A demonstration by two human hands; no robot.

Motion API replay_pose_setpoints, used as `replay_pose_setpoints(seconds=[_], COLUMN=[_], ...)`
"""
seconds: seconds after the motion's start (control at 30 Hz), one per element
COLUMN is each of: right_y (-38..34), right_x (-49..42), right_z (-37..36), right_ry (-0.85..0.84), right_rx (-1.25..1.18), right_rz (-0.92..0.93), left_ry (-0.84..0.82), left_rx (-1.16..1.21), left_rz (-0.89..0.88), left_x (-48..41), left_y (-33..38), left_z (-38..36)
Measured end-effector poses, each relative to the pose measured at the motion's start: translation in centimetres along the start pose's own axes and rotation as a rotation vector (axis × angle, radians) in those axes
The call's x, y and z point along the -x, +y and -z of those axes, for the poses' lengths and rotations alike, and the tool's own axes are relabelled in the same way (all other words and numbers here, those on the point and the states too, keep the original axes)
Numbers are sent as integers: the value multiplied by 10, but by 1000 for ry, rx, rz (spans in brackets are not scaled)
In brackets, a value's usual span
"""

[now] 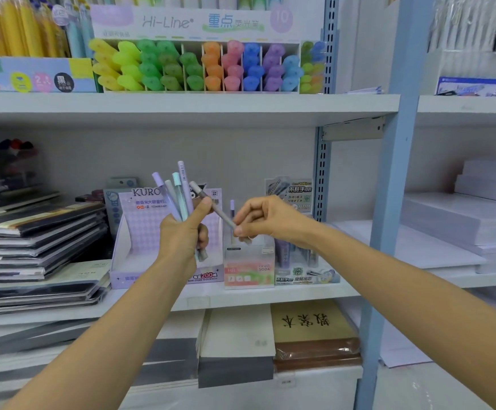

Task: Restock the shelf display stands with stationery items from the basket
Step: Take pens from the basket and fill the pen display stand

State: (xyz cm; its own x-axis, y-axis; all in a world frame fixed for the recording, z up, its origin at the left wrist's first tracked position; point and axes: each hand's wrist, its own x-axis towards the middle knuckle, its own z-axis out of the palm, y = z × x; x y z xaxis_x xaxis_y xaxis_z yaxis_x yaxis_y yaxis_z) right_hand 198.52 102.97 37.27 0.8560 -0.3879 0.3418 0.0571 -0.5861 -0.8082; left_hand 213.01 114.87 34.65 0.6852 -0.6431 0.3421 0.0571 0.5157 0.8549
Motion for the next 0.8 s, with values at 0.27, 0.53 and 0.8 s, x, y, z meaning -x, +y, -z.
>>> replay_pose_setpoints(seconds=[0.27, 0.53, 0.8], right_y=[-25, -15, 23], right_x=[-9, -9, 13], right_z=[-4, 5, -14], right_ry=[216, 492, 333], right_rx=[-48, -62, 65], right_rz=[178, 179, 56], left_ry=[-161, -92, -105], left_rx=[-310, -324, -493], left_rz=[-70, -37, 83], left_x=[7, 1, 5], left_y=[7, -2, -28], left_z=[-15, -8, -2])
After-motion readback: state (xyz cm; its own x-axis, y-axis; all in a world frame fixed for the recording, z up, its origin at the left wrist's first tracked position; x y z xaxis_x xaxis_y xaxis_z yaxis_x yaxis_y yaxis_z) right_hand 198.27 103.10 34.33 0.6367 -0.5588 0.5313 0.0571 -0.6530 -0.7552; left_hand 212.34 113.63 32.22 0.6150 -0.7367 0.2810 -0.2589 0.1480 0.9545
